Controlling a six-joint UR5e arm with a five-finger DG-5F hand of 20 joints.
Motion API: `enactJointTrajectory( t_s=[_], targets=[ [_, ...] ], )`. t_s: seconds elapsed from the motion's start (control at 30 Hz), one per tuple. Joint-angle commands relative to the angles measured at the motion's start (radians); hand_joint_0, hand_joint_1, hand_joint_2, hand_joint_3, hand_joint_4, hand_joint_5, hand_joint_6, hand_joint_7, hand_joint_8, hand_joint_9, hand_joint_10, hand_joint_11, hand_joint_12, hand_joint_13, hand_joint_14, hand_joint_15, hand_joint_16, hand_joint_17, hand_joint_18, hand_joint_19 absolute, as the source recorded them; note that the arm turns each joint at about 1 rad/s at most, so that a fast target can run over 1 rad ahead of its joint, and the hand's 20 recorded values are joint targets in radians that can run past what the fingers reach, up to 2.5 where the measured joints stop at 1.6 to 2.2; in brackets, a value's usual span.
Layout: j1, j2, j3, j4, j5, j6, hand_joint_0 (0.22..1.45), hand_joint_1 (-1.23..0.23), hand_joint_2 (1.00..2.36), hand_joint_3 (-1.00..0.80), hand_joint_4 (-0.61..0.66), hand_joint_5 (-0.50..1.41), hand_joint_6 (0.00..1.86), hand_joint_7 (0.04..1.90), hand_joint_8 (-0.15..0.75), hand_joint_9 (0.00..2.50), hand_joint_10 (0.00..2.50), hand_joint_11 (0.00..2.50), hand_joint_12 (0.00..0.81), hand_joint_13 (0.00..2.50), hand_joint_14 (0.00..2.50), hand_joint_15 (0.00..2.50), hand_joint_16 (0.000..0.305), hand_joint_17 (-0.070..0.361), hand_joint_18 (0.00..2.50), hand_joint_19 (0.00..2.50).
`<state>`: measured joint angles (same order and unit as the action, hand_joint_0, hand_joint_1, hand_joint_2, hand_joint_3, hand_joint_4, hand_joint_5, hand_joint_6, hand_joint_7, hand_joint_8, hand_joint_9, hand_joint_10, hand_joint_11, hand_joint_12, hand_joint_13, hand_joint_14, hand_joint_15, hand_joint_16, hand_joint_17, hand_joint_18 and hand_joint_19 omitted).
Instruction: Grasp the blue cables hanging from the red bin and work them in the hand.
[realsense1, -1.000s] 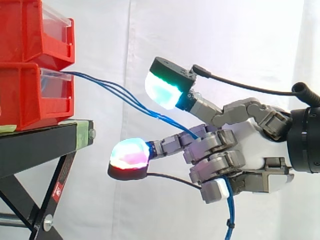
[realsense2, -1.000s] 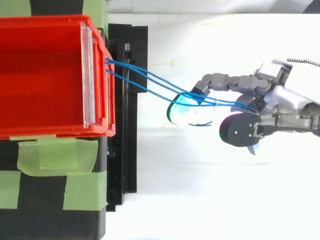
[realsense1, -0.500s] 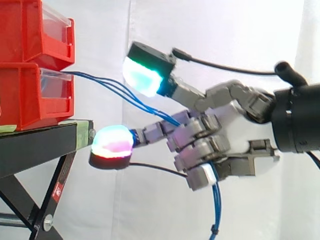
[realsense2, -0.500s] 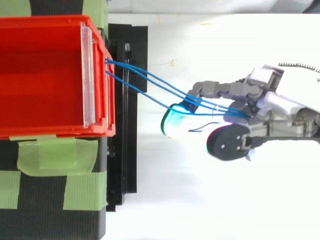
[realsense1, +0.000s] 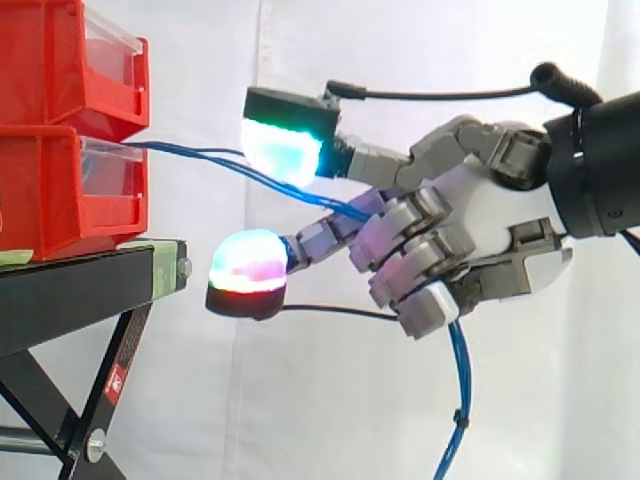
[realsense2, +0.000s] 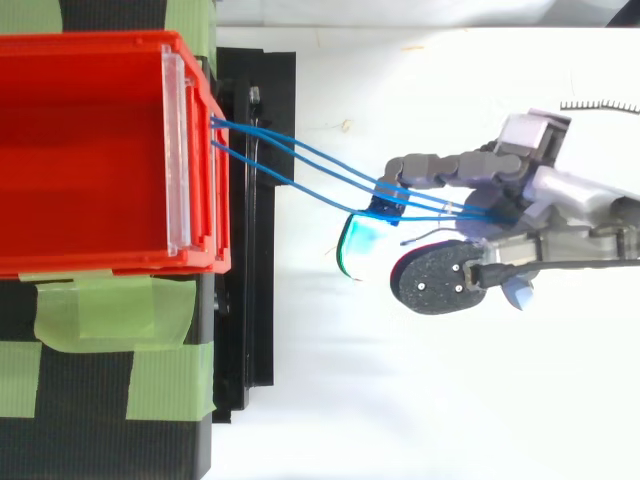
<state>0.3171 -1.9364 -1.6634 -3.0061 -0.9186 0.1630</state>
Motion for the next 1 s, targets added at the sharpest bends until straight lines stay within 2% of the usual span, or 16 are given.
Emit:
enactJointTrajectory(
  t_s=[0.0,0.13,0.27,0.4,0.5,0.6,0.7,0.8,0.97],
  targets=[
    [-0.003,0.020,0.001,-0.010,0.000,0.000,0.82,-0.59,1.01,-0.88,0.15,0.33,0.00,1.35,0.430,1.60,2.50,2.50,0.727,1.91,2.50,1.98,0.224,0.168,2.20,0.72],
    [-0.007,0.031,0.001,-0.025,0.000,0.000,0.82,-0.59,1.00,-0.89,0.14,0.32,0.00,1.35,0.430,1.60,2.50,2.50,0.727,1.91,2.50,1.98,0.224,0.168,2.20,0.72],
    [-0.016,0.037,0.001,-0.076,0.000,0.009,0.82,-0.59,1.00,-0.89,0.15,0.33,0.00,1.35,0.430,1.60,2.50,2.50,0.727,1.91,2.50,1.98,0.224,0.168,2.20,0.72],
    [-0.021,0.037,0.001,-0.083,0.000,0.015,0.83,-0.58,1.00,-0.88,0.15,0.33,0.00,1.36,0.430,1.60,2.50,2.50,0.727,1.91,2.50,1.98,0.224,0.168,2.20,0.72],
    [-0.030,0.053,0.001,-0.096,0.000,0.027,0.84,-0.58,1.00,-0.88,0.16,0.33,0.00,1.36,0.430,1.60,2.50,2.50,0.727,1.91,2.50,1.98,0.224,0.168,2.20,0.72],
    [-0.049,0.071,0.001,-0.129,0.000,0.035,0.84,-0.58,1.01,-0.87,0.15,0.33,0.00,1.36,0.430,1.60,2.50,2.50,0.727,1.91,2.50,1.98,0.224,0.168,2.20,0.72],
    [-0.056,0.085,0.001,-0.140,0.001,0.030,0.85,-0.58,1.01,-0.86,0.15,0.33,0.00,1.36,0.430,1.60,2.50,2.50,0.727,1.91,2.50,1.98,0.224,0.168,2.20,0.72],
    [-0.059,0.093,0.001,-0.139,0.003,0.030,0.85,-0.58,1.01,-0.85,0.15,0.32,0.01,1.36,0.430,1.60,2.50,2.50,0.727,1.91,2.50,1.98,0.224,0.168,2.20,0.72],
    [-0.081,0.093,0.001,-0.132,0.011,0.033,0.86,-0.58,1.01,-0.82,0.14,0.32,0.06,1.34,0.430,1.60,2.50,2.50,0.727,1.91,2.50,1.98,0.224,0.168,2.20,0.72]
  ],
)
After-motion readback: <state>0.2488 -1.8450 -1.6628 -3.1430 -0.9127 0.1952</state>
